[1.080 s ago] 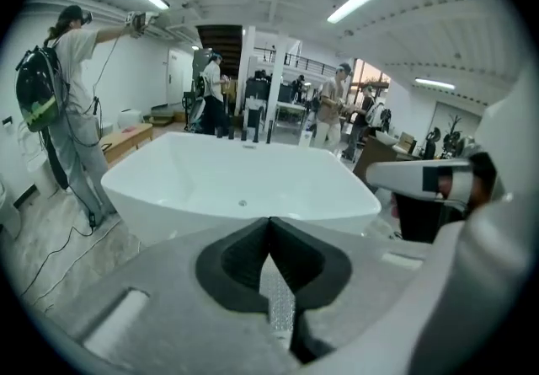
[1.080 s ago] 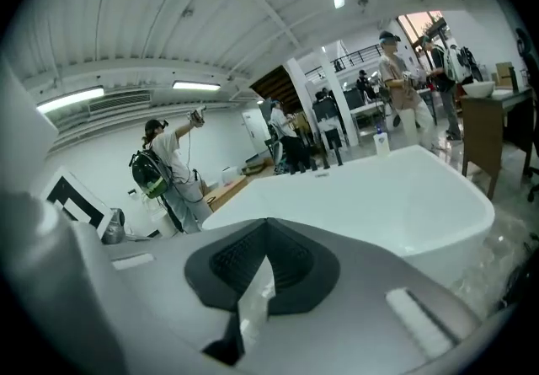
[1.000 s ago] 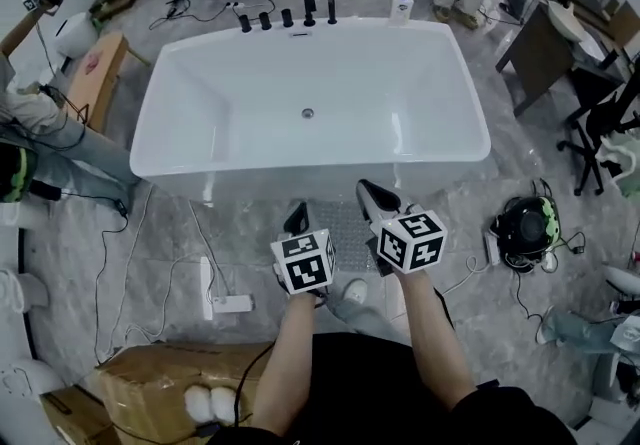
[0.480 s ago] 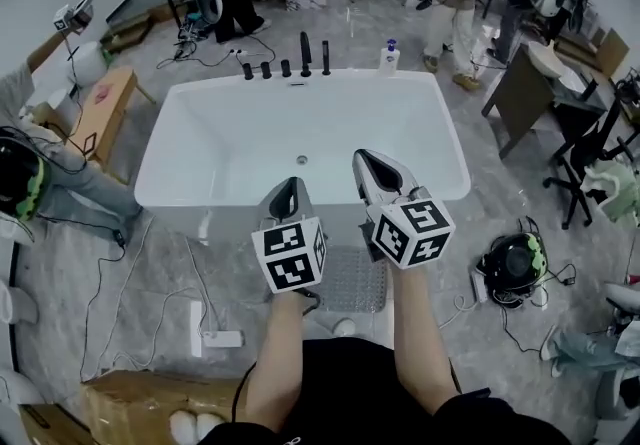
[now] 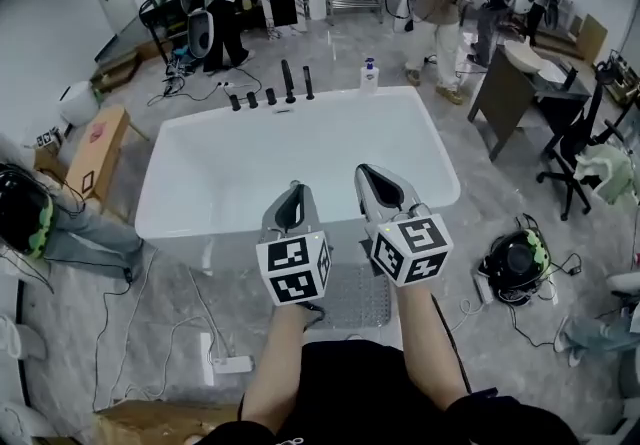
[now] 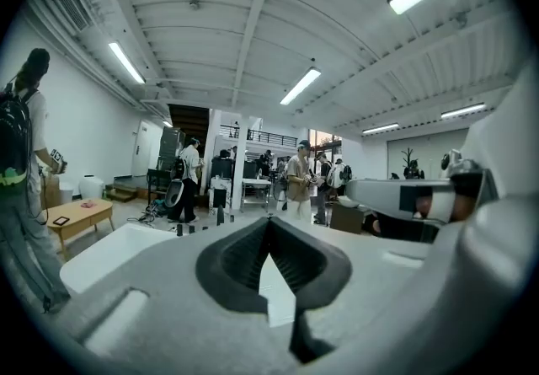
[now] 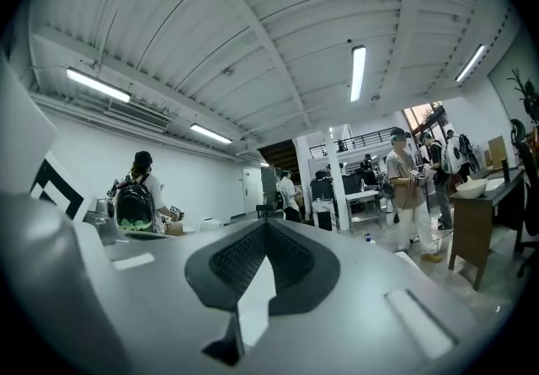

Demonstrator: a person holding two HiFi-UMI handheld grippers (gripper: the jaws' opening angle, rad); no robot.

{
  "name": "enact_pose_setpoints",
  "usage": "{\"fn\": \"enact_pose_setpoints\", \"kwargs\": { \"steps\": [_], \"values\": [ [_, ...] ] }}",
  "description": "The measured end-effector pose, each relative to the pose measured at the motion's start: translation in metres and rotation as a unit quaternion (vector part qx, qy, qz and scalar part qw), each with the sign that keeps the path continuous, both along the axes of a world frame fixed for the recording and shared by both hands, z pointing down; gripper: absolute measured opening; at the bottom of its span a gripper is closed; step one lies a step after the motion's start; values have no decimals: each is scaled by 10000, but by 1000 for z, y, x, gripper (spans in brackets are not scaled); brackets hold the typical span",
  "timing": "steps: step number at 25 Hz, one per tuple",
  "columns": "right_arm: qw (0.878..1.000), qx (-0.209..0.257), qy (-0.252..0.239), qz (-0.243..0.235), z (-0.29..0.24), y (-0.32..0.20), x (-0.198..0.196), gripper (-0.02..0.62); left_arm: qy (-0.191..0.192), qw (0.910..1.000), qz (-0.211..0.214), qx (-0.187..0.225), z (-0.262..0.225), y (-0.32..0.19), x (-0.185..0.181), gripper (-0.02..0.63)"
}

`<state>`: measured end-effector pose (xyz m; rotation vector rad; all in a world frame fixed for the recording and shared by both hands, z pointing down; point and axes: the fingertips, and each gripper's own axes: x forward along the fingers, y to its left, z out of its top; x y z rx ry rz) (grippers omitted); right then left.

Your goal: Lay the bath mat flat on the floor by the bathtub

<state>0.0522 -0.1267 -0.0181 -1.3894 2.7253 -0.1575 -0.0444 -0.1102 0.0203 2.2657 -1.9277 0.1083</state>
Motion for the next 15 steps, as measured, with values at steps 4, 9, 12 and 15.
{"fn": "enact_pose_setpoints", "kwargs": {
  "steps": [4, 9, 12, 15],
  "values": [
    [9999, 115, -22, 101, -7, 1, 7, 6, -79, 9999, 56, 133, -13, 2, 0, 5],
    [9997, 230, -31, 25, -17, -3, 1, 6, -136, 9995, 4, 274, -27, 1, -6, 5],
    [9995, 321, 19, -31, -22, -5, -6, 6, -129, 9994, -26, 325, -32, -1, -10, 5],
    [9990, 439, 88, -76, -31, -5, -12, 6, -45, 9993, -60, 373, -37, -2, -16, 5]
  ]
}}
